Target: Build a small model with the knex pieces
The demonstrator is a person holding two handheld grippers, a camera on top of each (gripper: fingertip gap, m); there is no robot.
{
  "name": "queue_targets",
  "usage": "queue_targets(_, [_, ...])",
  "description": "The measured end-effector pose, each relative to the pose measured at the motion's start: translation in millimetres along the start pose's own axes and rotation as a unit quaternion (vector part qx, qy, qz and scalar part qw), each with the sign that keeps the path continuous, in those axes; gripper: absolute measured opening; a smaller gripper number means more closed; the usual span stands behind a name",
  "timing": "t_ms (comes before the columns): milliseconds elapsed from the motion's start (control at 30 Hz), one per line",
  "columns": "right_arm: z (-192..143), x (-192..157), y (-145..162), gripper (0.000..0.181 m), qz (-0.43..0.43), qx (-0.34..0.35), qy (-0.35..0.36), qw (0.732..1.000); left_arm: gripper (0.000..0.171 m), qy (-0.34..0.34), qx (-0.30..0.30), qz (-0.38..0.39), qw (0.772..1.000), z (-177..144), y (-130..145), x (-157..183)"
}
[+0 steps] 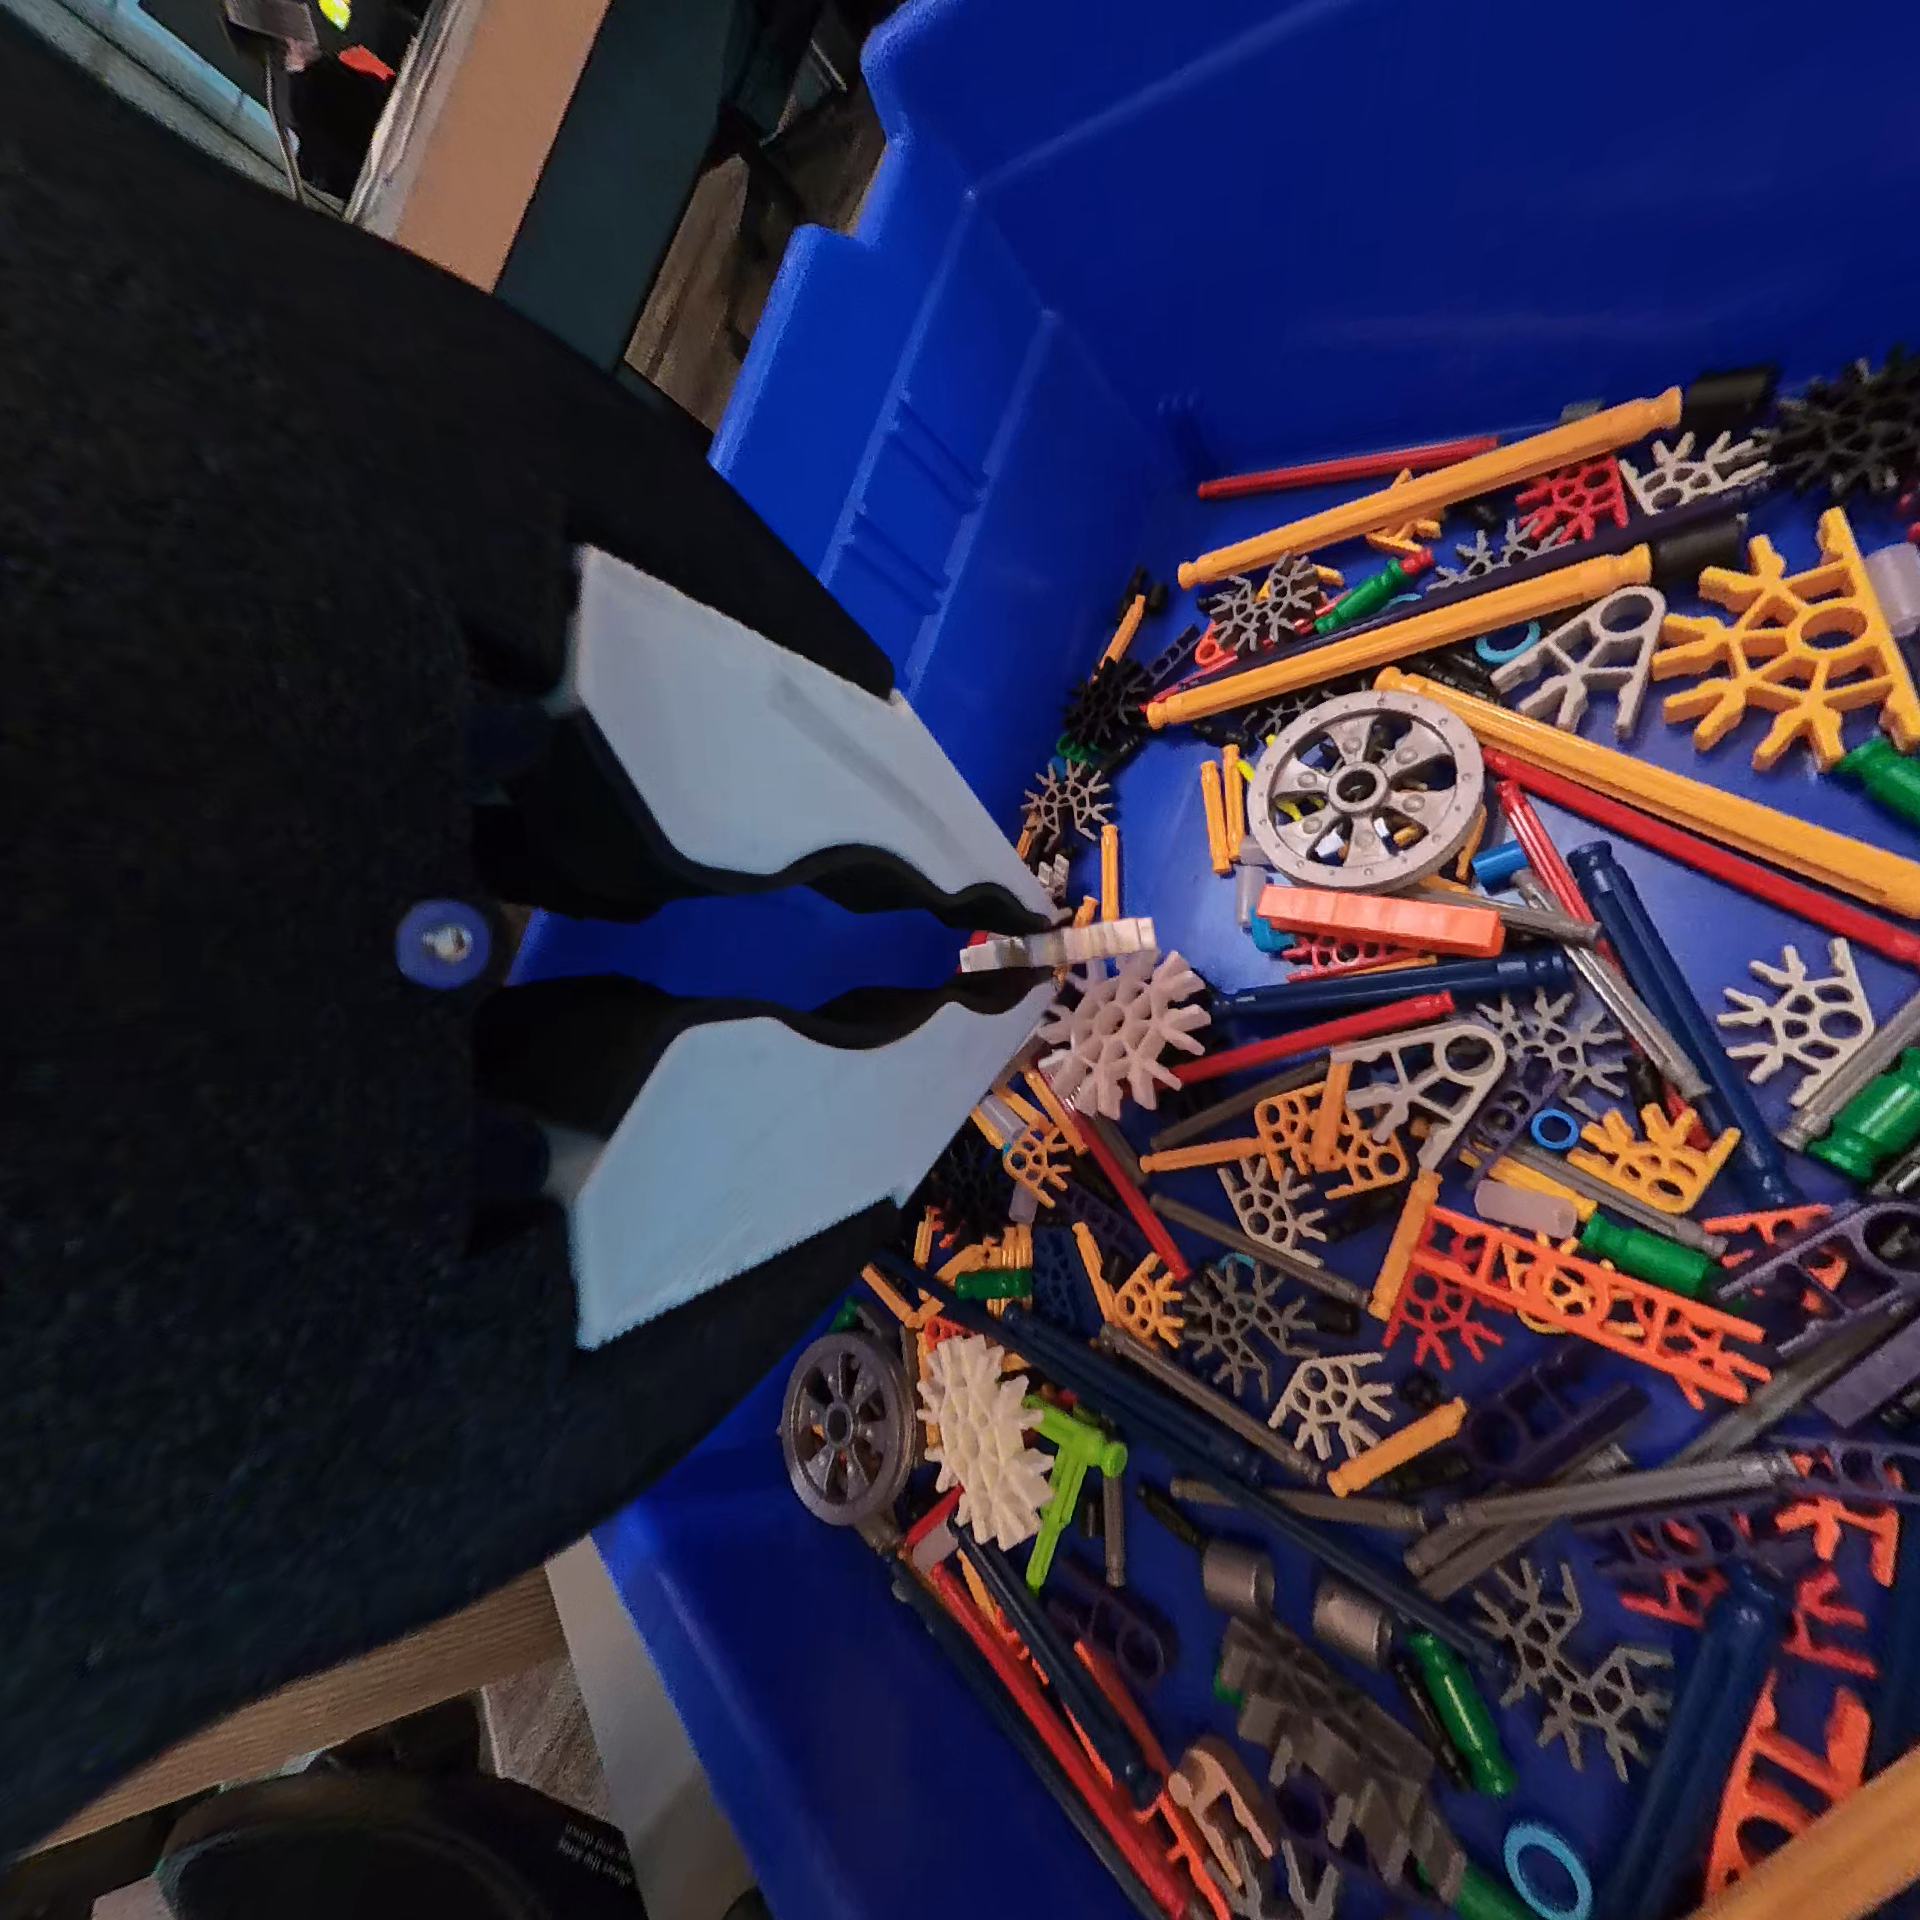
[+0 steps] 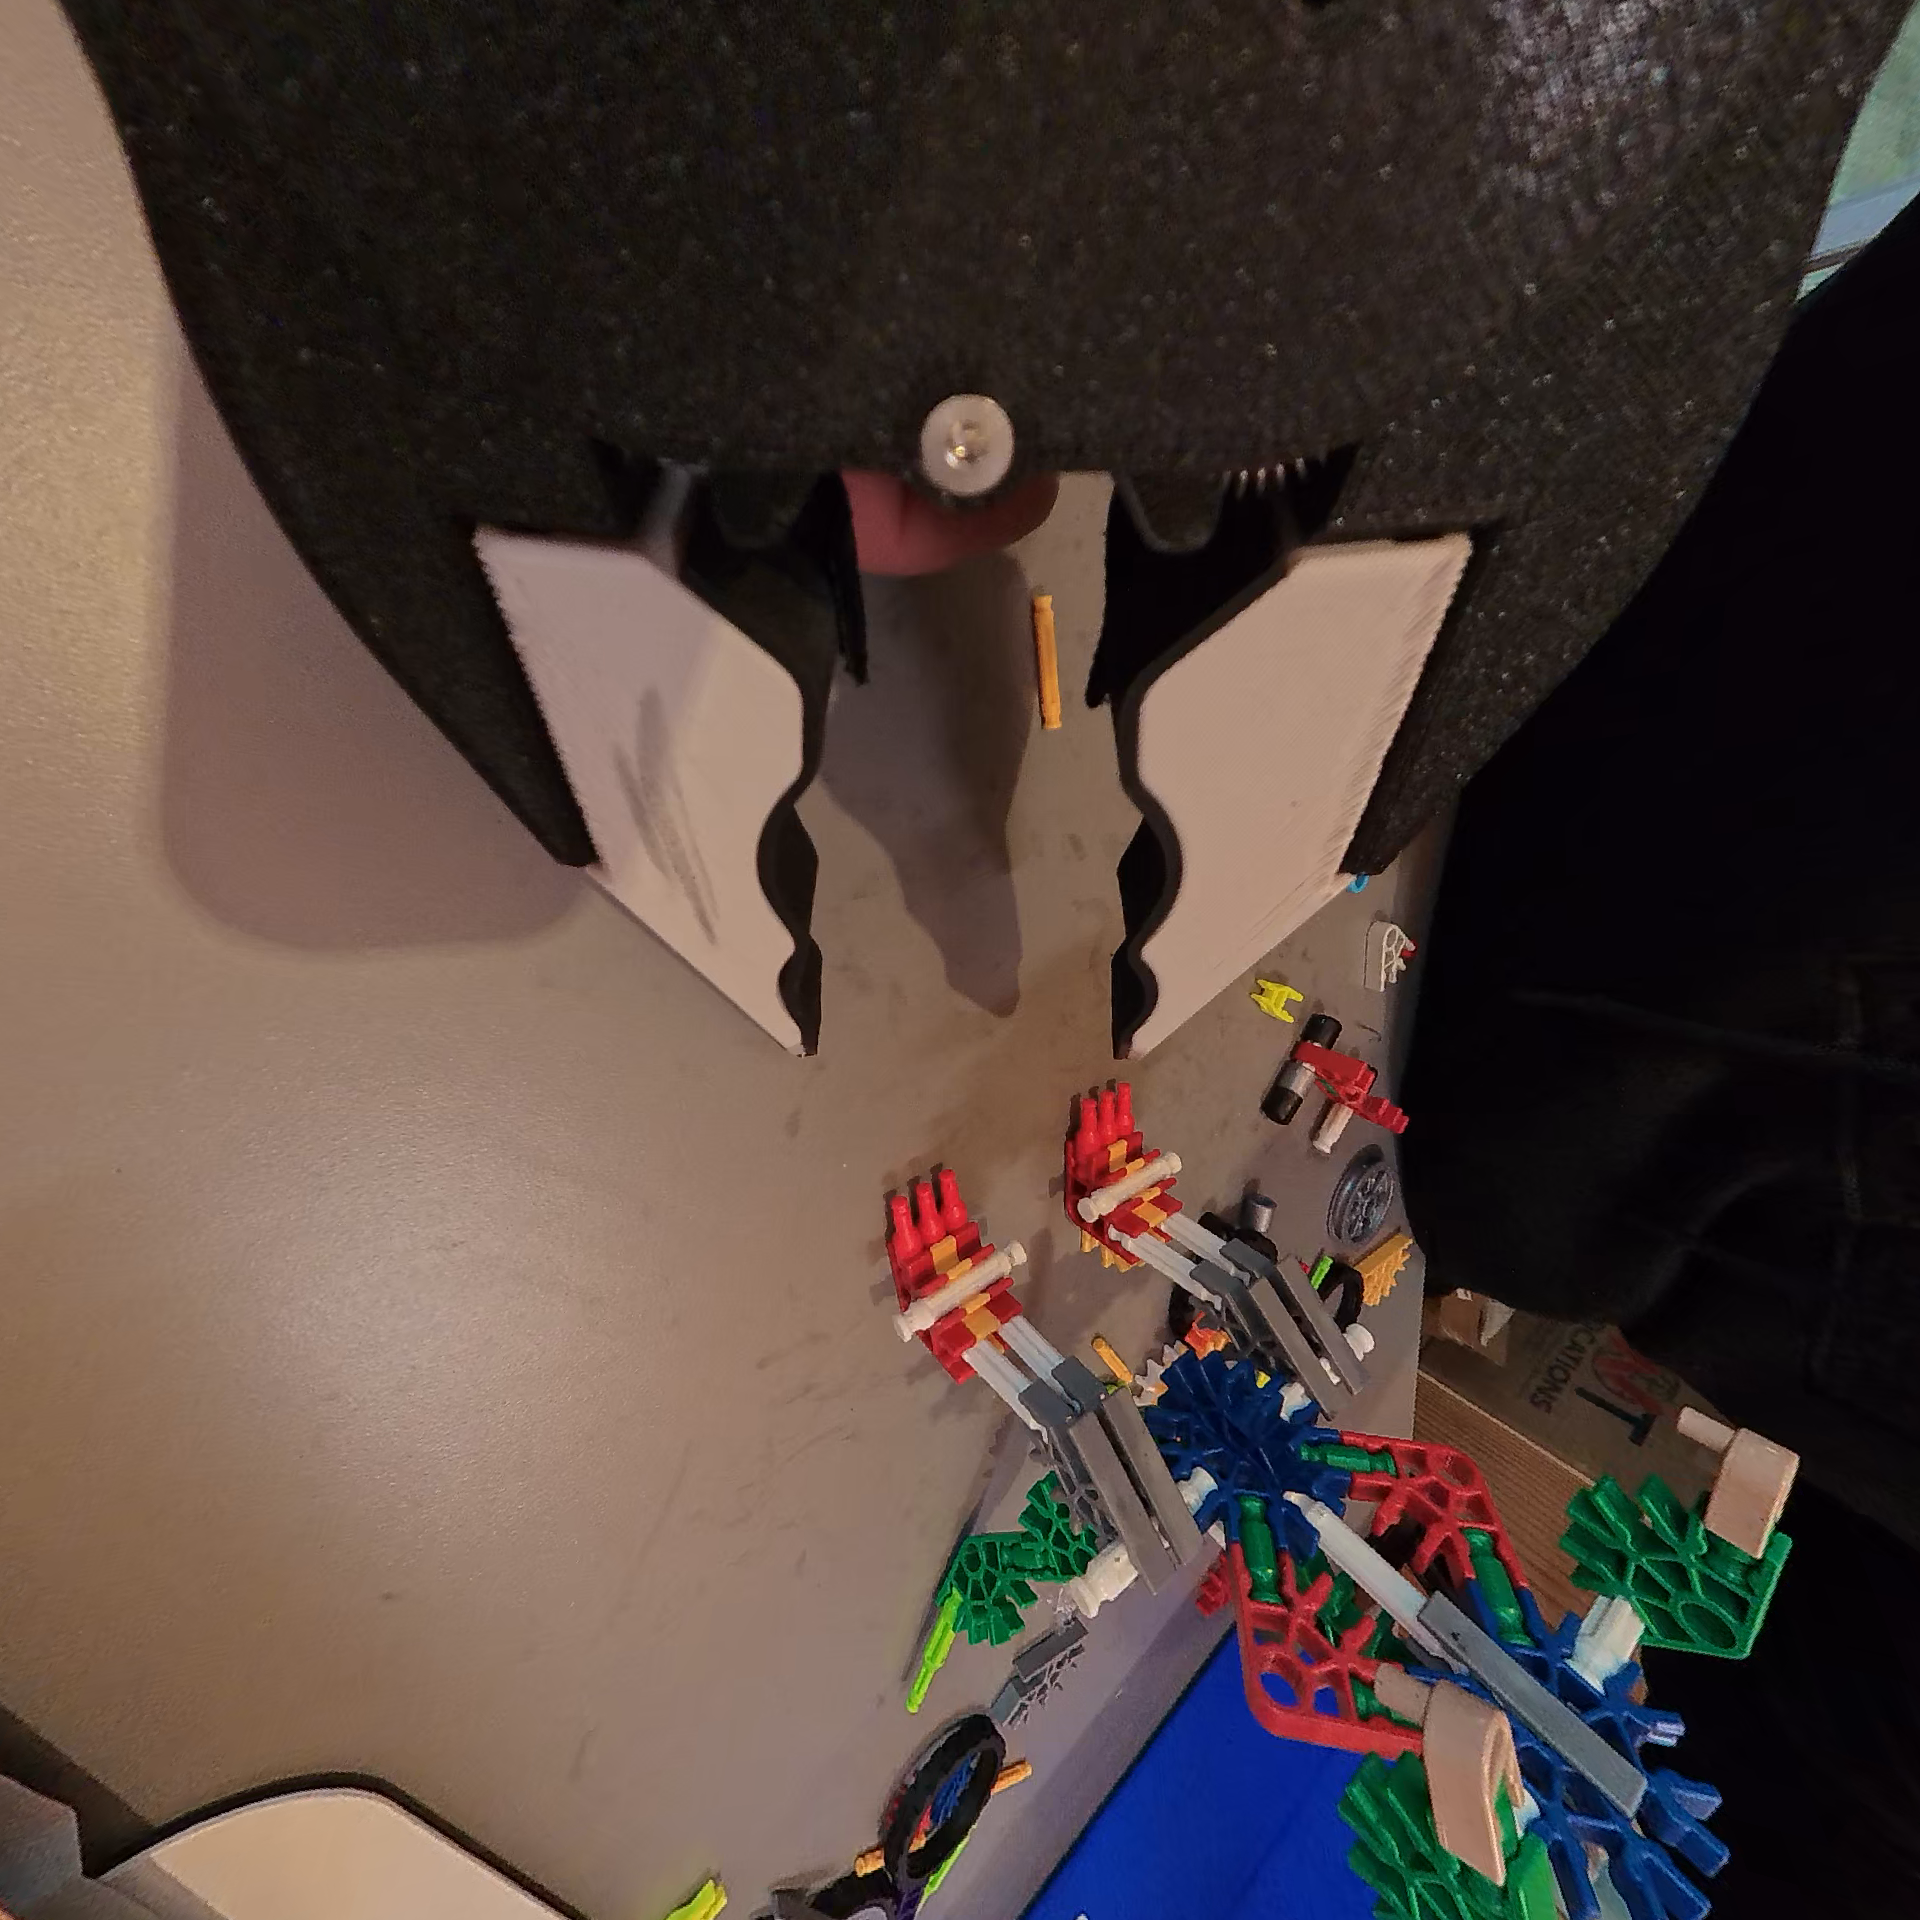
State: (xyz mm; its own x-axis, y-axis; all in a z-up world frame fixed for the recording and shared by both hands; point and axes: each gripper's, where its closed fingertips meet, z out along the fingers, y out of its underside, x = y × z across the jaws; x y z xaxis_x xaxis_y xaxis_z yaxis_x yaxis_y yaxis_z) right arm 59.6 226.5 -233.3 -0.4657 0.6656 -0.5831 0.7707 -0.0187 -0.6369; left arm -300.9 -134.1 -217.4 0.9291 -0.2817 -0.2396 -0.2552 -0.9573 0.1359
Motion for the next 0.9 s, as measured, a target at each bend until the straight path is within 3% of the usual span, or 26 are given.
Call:
queue_targets(400, [0,0,0,0.055,0.000,0.000,0.000,1.000,0.017,0.022,0.016,-0.020,0.999,0,-3,2])
queue_targets(900, [0,0,0,0.056,0.000,0.001,0.000,1.000,0.024,-0.072,0.028,-0.027,0.997,14,-28,-54])
